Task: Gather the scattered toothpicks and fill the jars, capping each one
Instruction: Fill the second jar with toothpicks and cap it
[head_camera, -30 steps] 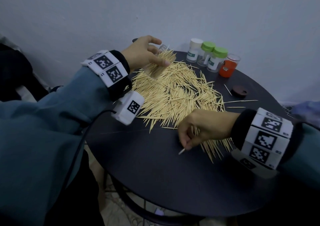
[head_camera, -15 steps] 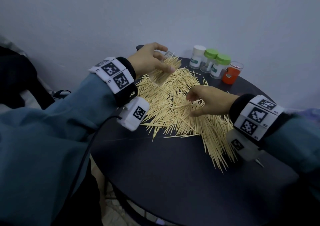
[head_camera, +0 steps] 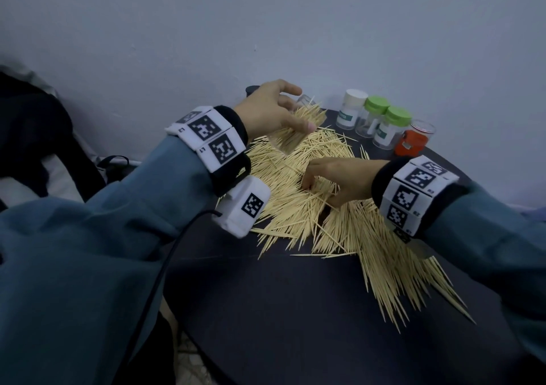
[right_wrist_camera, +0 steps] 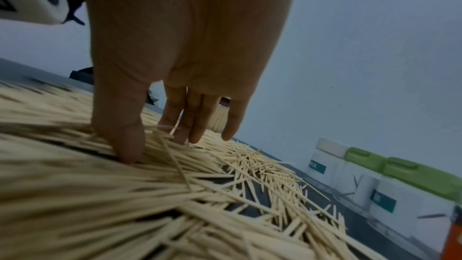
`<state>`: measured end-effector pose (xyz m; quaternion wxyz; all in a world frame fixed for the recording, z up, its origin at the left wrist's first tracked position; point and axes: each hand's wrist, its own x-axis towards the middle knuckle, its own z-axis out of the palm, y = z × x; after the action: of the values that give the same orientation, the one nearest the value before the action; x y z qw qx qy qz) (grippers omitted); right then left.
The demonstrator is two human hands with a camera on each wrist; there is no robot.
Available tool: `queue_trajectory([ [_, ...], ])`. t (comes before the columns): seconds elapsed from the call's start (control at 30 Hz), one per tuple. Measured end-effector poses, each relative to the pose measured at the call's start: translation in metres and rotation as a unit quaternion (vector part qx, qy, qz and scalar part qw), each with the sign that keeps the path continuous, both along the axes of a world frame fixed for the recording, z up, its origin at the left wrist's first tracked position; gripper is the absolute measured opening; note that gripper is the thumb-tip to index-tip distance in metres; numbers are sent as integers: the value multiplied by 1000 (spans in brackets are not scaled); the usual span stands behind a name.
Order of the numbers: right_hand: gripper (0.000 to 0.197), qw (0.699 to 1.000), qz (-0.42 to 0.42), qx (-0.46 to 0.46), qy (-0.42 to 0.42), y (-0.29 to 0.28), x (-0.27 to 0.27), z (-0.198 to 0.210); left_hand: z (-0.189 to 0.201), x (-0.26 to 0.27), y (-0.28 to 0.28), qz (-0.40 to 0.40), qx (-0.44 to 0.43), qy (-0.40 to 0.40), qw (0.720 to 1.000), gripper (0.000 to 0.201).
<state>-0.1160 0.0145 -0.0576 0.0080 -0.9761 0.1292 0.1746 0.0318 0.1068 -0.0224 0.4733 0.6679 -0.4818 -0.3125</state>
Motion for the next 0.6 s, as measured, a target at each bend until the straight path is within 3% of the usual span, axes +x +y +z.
queue_trajectory([
  [0.17,38,997,50,-63,8,-3,2,1,1,-4,-3,-4,1,4,1000,74],
  [0.37,42,986,87,-139,24,-5,-3,-3,1,-6,-4,-9,2,7,1000,73],
  [0.6,41,986,94,-140,13,-10,-10,-8,1,-9,-5,-15,4,15,1000,74],
])
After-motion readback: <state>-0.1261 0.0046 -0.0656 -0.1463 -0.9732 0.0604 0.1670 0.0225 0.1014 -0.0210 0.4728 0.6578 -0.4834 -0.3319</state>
